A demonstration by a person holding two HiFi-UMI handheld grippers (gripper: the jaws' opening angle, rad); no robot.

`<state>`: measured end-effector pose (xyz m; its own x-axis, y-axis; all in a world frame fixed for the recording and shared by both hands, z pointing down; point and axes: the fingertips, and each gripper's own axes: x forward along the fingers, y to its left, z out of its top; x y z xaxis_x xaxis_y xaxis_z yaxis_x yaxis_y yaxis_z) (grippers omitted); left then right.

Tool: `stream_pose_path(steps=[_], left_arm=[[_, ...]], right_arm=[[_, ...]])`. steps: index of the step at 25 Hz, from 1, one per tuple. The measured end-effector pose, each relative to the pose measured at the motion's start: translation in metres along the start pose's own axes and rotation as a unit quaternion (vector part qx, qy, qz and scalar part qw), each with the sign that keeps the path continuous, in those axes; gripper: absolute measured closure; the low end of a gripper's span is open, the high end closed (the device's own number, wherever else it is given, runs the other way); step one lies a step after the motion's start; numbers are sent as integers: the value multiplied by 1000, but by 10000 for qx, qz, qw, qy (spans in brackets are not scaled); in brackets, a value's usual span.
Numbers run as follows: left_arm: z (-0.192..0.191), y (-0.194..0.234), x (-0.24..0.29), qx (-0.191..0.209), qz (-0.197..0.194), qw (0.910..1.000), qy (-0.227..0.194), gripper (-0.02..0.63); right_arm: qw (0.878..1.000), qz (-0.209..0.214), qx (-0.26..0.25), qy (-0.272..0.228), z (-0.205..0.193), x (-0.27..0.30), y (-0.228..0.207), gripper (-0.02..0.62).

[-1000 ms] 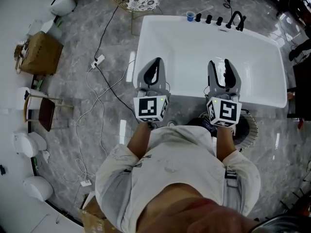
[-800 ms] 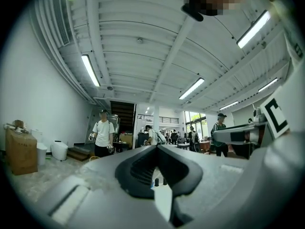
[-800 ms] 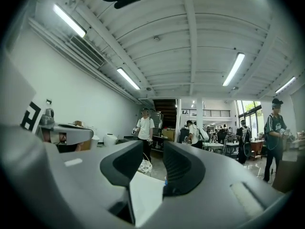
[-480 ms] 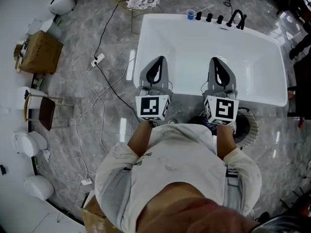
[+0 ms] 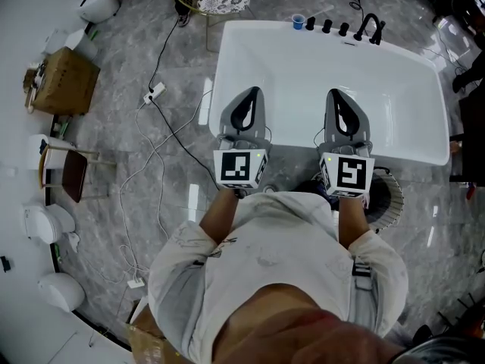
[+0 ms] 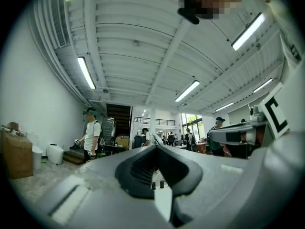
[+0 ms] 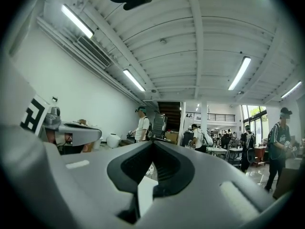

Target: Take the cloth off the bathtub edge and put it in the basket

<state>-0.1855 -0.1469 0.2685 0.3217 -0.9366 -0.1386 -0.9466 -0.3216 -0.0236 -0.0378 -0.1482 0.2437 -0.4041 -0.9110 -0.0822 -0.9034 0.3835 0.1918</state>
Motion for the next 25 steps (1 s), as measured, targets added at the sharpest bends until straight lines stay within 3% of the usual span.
stream_pose_path(steps=[25], left_arm=[[10,-2,-3,56,40,9999,-93,604]], right_arm=[[9991,-227,360,82,-8,-2,-17,594]])
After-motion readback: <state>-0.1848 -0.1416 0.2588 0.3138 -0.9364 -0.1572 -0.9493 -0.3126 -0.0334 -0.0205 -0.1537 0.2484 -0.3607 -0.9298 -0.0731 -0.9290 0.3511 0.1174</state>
